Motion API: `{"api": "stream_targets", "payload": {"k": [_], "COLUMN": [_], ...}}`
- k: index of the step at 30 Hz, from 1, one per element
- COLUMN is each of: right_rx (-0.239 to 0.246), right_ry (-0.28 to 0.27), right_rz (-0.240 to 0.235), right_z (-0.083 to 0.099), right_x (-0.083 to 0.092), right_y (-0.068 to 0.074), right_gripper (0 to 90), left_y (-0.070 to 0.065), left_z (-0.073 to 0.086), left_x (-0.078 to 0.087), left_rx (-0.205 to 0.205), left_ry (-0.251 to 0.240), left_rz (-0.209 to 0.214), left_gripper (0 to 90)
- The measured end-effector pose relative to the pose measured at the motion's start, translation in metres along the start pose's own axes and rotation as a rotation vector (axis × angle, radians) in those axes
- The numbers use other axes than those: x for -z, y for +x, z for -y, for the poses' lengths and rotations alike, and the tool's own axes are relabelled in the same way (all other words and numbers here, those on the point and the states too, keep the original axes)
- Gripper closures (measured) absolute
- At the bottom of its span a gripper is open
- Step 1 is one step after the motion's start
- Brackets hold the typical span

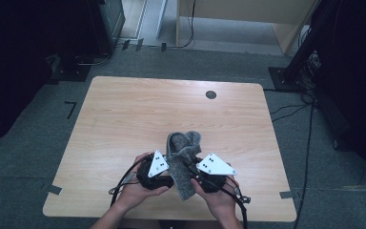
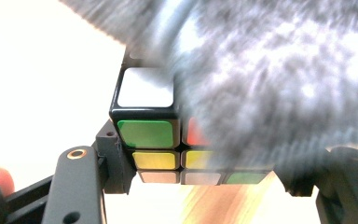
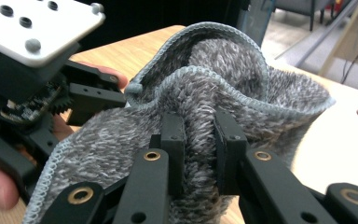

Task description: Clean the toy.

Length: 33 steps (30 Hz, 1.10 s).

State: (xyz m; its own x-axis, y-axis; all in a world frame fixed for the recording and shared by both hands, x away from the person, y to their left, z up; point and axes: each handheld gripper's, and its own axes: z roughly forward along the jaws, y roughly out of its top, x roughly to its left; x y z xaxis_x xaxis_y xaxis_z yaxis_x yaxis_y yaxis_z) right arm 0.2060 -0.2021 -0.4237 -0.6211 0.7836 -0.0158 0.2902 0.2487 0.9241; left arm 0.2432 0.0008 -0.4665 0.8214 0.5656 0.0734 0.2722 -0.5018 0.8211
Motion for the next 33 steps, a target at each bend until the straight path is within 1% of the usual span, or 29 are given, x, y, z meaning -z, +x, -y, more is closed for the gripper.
{"api": "stream_targets", "payload": {"k": [1,3,4,5,6,7,8,9,10,11,12,13,14,15,16,17,18,19,21,22,23,24,25,26,28,29,30,31,33], "right_rx": [-0.004,0.007,0.046,0.046,0.065,0.094,0.109,0.084,0.069,0.069,0.05,0.021,0.008,0.015,0.031,0.057,0.055,0.055,0.055,0.055,0.019,0.019,-0.004,-0.023,-0.032,0.01,0.01,0.046,0.048], "right_ry": [-0.002,-0.003,-0.01,-0.01,-0.006,0.002,0.008,-0.01,-0.021,-0.021,-0.021,-0.017,-0.021,-0.022,-0.026,-0.034,-0.037,-0.037,-0.055,-0.055,-0.054,-0.054,-0.05,-0.048,-0.046,-0.056,-0.056,-0.053,-0.051], "right_rz": [-0.005,-0.018,-0.087,-0.087,-0.116,-0.112,-0.1,-0.089,-0.057,-0.057,-0.018,0.001,-0.001,-0.006,-0.027,-0.086,-0.095,-0.095,-0.073,-0.073,-0.014,-0.014,0.006,0.009,-0.001,-0.048,-0.048,-0.076,-0.07], "right_z": [0.0,0.0,-0.002,-0.002,-0.002,-0.003,-0.003,-0.003,-0.002,-0.002,-0.001,0.0,0.0,0.0,-0.001,-0.002,-0.002,-0.002,-0.002,-0.002,0.0,0.0,0.0,0.001,0.001,-0.001,-0.001,-0.002,-0.001], "right_x": [0.001,0.001,-0.001,-0.001,-0.002,-0.004,-0.004,-0.004,-0.003,-0.003,-0.001,0.001,0.002,0.002,0.001,-0.002,-0.003,-0.003,-0.003,-0.003,0.0,0.0,0.002,0.003,0.003,0.001,0.001,-0.001,-0.003], "right_y": [0.0,0.003,0.015,0.015,0.023,0.028,0.03,0.021,0.015,0.015,0.01,0.007,0.006,0.008,0.012,0.023,0.028,0.028,0.022,0.022,0.011,0.011,0.005,0.001,0.004,0.015,0.015,0.026,0.026], "right_gripper": [78.7,78.9,78.9,78.9,79.0,79.2,79.4,79.7,79.7,79.7,79.7,79.7,79.8,79.7,79.7,79.7,79.8,79.8,80.1,80.1,80.2,80.2,80.2,80.2,80.2,80.1,80.1,80.0,80.0], "left_y": [0.001,0.0,-0.002,-0.004,-0.006,-0.007,-0.006,-0.004,-0.001,-0.001,0.0,0.0,-0.001,-0.003,-0.005,-0.007,-0.009,-0.01,-0.006,-0.006,-0.004,-0.002,0.0,0.001,0.0,-0.002,-0.002,-0.004,-0.004], "left_z": [0.0,0.0,0.0,0.0,0.0,0.0,0.0,0.0,0.0,0.0,0.0,0.0,0.0,0.0,-0.001,-0.001,-0.001,-0.001,-0.001,-0.001,-0.001,0.0,0.0,0.0,-0.001,-0.001,-0.001,-0.001,-0.001], "left_x": [0.0,-0.001,-0.001,-0.002,-0.002,-0.002,-0.001,0.0,0.001,0.001,0.002,0.002,0.002,0.001,0.001,0.001,0.0,0.001,0.003,0.003,0.004,0.004,0.005,0.005,0.003,0.003,0.003,0.002,0.002], "left_rx": [0.013,0.008,0.001,-0.006,-0.016,-0.025,-0.023,-0.017,-0.008,-0.008,-0.004,0.0,-0.006,-0.011,-0.018,-0.03,-0.045,-0.057,-0.046,-0.046,-0.045,-0.041,-0.035,-0.029,-0.02,-0.021,-0.021,-0.028,-0.035], "left_ry": [-0.005,-0.004,-0.003,-0.003,-0.004,-0.003,-0.006,-0.011,-0.017,-0.017,-0.018,-0.021,-0.022,-0.024,-0.027,-0.03,-0.034,-0.037,-0.043,-0.043,-0.042,-0.042,-0.044,-0.044,-0.042,-0.05,-0.05,-0.051,-0.044], "left_rz": [0.0,-0.003,-0.005,-0.003,-0.004,-0.009,-0.009,-0.004,-0.01,-0.01,-0.012,-0.009,-0.012,-0.015,-0.011,-0.01,-0.017,-0.026,-0.024,-0.024,-0.028,-0.03,-0.028,-0.026,-0.019,-0.006,-0.006,-0.005,-0.007], "left_gripper": [34.3,34.3,34.3,34.3,34.3,34.3,34.3,34.3,34.3,34.3,34.3,34.3,34.3,34.3,34.3,34.3,34.3,34.3,34.2,34.3,34.2,34.2,34.2,34.2,34.2,34.2,34.2,34.2,34.2]}}
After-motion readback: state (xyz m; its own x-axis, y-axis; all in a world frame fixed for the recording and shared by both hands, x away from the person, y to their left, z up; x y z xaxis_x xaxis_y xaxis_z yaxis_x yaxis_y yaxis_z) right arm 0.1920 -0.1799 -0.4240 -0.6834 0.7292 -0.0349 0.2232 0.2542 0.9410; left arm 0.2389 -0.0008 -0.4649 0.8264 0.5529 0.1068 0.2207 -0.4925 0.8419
